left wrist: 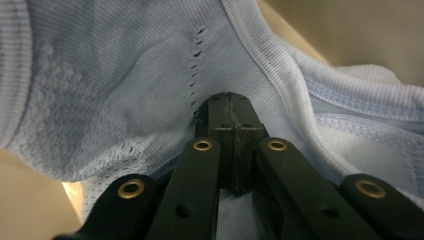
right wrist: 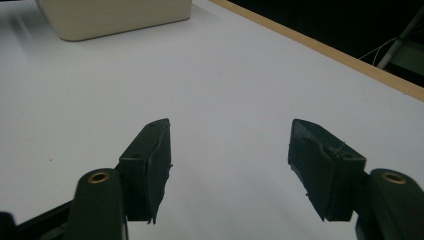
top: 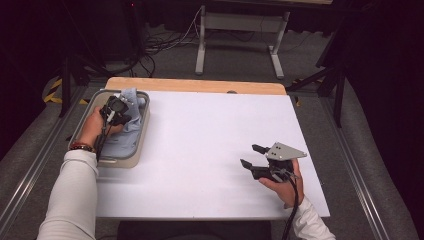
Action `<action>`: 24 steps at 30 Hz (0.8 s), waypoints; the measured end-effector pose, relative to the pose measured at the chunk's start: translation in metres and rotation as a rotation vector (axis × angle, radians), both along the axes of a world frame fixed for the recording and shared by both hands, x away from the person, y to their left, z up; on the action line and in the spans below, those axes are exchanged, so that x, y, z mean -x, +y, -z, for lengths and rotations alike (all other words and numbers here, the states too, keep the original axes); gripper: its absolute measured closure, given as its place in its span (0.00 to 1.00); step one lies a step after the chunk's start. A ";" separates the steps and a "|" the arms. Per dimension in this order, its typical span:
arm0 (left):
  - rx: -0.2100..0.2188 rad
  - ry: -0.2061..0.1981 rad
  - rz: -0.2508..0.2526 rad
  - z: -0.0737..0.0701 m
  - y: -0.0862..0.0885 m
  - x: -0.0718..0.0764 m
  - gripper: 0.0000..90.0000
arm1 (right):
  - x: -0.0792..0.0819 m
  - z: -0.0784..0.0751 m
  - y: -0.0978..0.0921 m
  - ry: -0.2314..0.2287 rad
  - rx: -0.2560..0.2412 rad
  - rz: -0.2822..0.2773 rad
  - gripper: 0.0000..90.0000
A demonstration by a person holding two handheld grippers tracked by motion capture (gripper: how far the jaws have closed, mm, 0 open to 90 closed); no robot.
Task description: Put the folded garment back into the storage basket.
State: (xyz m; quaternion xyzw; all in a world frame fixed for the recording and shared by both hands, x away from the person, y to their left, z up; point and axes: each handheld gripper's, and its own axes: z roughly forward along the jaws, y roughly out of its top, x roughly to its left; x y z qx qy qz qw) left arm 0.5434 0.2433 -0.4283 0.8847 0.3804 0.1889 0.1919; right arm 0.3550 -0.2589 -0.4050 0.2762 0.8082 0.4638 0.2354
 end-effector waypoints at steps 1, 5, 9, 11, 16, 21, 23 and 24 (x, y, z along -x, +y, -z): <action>0.009 0.004 0.006 0.000 0.000 0.000 1.00 | 0.000 0.000 0.000 0.000 -0.001 0.000 0.38; 0.018 0.019 0.027 0.001 0.001 0.002 1.00 | 0.000 0.000 0.001 0.006 -0.001 -0.002 0.38; 0.028 0.002 0.014 0.000 0.003 0.004 1.00 | 0.000 0.000 0.002 0.006 -0.003 -0.011 0.38; 0.039 -0.023 0.003 -0.002 0.003 0.005 1.00 | 0.000 0.000 0.002 0.009 -0.008 -0.013 0.38; 0.084 -0.079 0.000 -0.010 0.006 0.011 1.00 | 0.000 0.000 0.002 0.004 -0.008 -0.009 0.38; 0.114 -0.146 -0.006 -0.022 0.011 0.019 1.00 | 0.000 -0.001 0.001 0.003 -0.016 -0.014 0.38; 0.129 -0.150 -0.009 -0.027 0.014 0.023 1.00 | -0.001 -0.001 0.001 0.002 -0.018 -0.011 0.38; 0.128 -0.149 -0.002 -0.028 0.015 0.025 1.00 | -0.001 -0.001 0.000 0.002 -0.021 -0.012 0.38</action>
